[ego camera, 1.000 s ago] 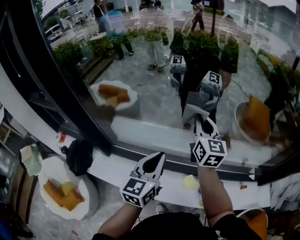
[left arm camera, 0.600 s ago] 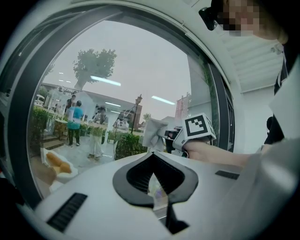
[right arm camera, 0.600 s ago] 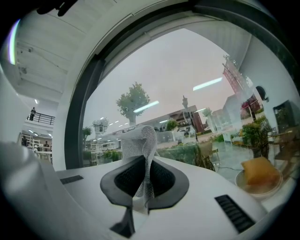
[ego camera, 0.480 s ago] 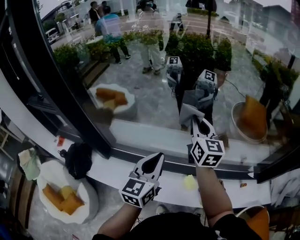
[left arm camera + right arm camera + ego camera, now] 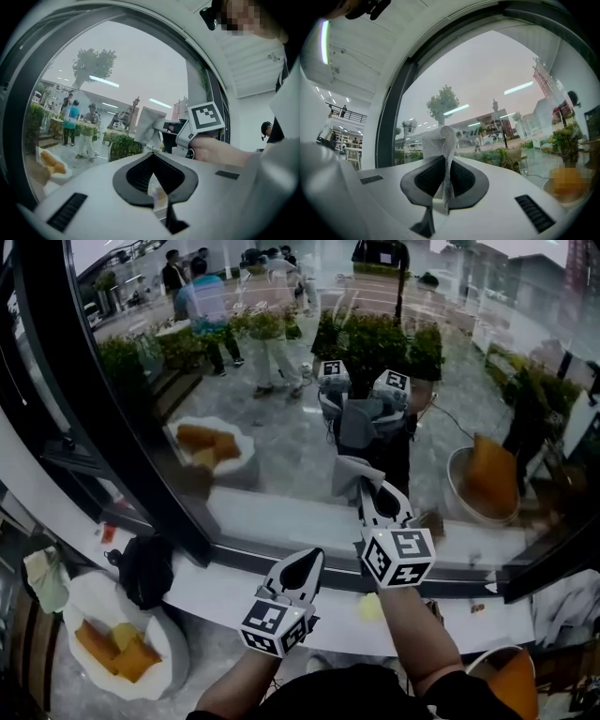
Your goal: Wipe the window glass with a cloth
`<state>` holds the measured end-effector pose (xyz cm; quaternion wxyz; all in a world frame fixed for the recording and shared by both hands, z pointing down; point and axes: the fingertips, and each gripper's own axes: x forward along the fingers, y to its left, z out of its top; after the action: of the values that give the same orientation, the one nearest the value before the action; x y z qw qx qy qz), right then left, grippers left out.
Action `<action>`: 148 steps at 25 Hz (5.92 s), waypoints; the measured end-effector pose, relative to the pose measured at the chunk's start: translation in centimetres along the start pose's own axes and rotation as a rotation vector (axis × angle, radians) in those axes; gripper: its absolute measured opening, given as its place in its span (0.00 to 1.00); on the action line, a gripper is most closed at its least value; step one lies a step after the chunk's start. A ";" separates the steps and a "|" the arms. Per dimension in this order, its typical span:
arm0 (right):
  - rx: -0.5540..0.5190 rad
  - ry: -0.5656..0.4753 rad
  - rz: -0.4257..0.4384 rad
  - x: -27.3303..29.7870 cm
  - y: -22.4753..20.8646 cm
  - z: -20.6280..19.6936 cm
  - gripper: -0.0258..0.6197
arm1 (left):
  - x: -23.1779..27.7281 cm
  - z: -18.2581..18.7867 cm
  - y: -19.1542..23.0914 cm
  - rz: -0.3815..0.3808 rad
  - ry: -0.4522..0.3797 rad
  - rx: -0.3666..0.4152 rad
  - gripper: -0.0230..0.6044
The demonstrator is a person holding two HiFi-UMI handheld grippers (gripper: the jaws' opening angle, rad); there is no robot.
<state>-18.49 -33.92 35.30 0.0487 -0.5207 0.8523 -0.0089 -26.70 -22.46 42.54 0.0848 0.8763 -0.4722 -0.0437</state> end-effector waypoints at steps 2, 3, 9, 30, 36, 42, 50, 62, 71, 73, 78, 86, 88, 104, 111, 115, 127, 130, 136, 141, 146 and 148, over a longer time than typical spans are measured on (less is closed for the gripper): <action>-0.006 -0.023 -0.001 -0.2 0.2 1.2 0.10 | 0.1 0.3 -0.2 -0.010 -0.004 0.003 0.05; -0.011 -0.035 -0.003 -0.3 0.2 1.8 0.10 | 0.1 0.5 -0.3 -0.014 -0.006 0.005 0.05; -0.033 -0.087 -0.024 -0.5 -0.3 4.8 0.10 | 1.2 2.1 -0.4 -0.059 -0.043 0.040 0.05; -0.069 -0.096 -0.121 1.4 -4.3 7.6 0.10 | 5.8 4.5 -0.8 -0.156 -0.067 0.053 0.05; -0.090 -0.090 -0.159 2.0 -5.1 7.3 0.10 | 5.7 3.9 -0.6 -0.152 -0.052 0.060 0.05; -0.085 -0.087 -0.174 2.5 -5.8 7.1 0.10 | 5.6 3.6 -0.1 -0.137 -0.044 0.053 0.05; -0.090 -0.090 -0.186 2.4 -6.2 6.8 0.10 | 5.4 3.0 -0.2 -0.138 -0.043 0.053 0.05; -0.100 -0.081 -0.233 -2.6 -13.4 7.4 0.10 | 9.4 2.1 -6.9 -0.190 -0.040 0.048 0.05; -0.098 -0.096 -0.273 -6.8 -19.6 8.7 0.10 | 13.1 1.3 -12.8 -0.243 -0.019 0.056 0.05; -0.098 -0.095 -0.287 -8.0 -21.3 9.1 0.10 | 14.1 1.3 -14.4 -0.257 -0.016 0.057 0.05; -0.100 -0.092 -0.319 -11.0 -26.0 9.5 0.10 | 16.7 0.6 -18.8 -0.288 -0.010 0.058 0.05; -0.093 -0.094 -0.360 -16.1 -33.7 10.1 0.10 | 21.0 -1.1 -25.9 -0.327 0.018 0.069 0.05; -0.094 -0.096 -0.373 -16.6 -34.5 10.3 0.10 | 21.4 -1.1 -26.5 -0.339 0.026 0.071 0.05; -0.080 -0.105 -0.514 -26.1 -46.8 10.6 0.10 | 26.8 -3.9 -37.1 -0.445 0.078 0.083 0.05; -0.089 -0.089 -0.551 -30.3 -52.7 11.0 0.10 | 29.7 -5.3 -42.7 -0.478 0.076 0.093 0.05; -0.088 -0.081 -0.574 -32.4 -55.7 11.1 0.10 | 31.2 -5.8 -45.3 -0.483 0.078 0.073 0.05; -0.058 -0.072 -0.619 -36.7 -61.7 10.5 0.10 | 34.2 -7.1 -50.2 -0.513 0.100 0.075 0.05; -0.071 -0.079 -0.615 -36.5 -61.5 10.7 0.10 | 34.3 -7.3 -50.4 -0.518 0.105 0.080 0.05; -0.078 -0.092 -0.617 -36.6 -61.5 11.0 0.10 | 34.3 -7.8 -50.0 -0.515 0.121 0.087 0.05; -0.070 -0.090 -0.620 -36.6 -61.5 10.9 0.10 | 34.1 -8.0 -50.0 -0.516 0.125 0.093 0.05; -0.062 -0.090 -0.623 -36.6 -61.5 10.7 0.10 | 33.7 -7.8 -49.8 -0.514 0.117 0.097 0.05; -0.059 -0.090 -0.623 -36.6 -61.6 10.7 0.10 | 33.6 -7.8 -49.8 -0.512 0.118 0.096 0.05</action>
<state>53.69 -29.22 31.45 0.0661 -0.7578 0.6487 0.0243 33.84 -22.84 40.89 0.0566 0.9712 -0.2312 0.0097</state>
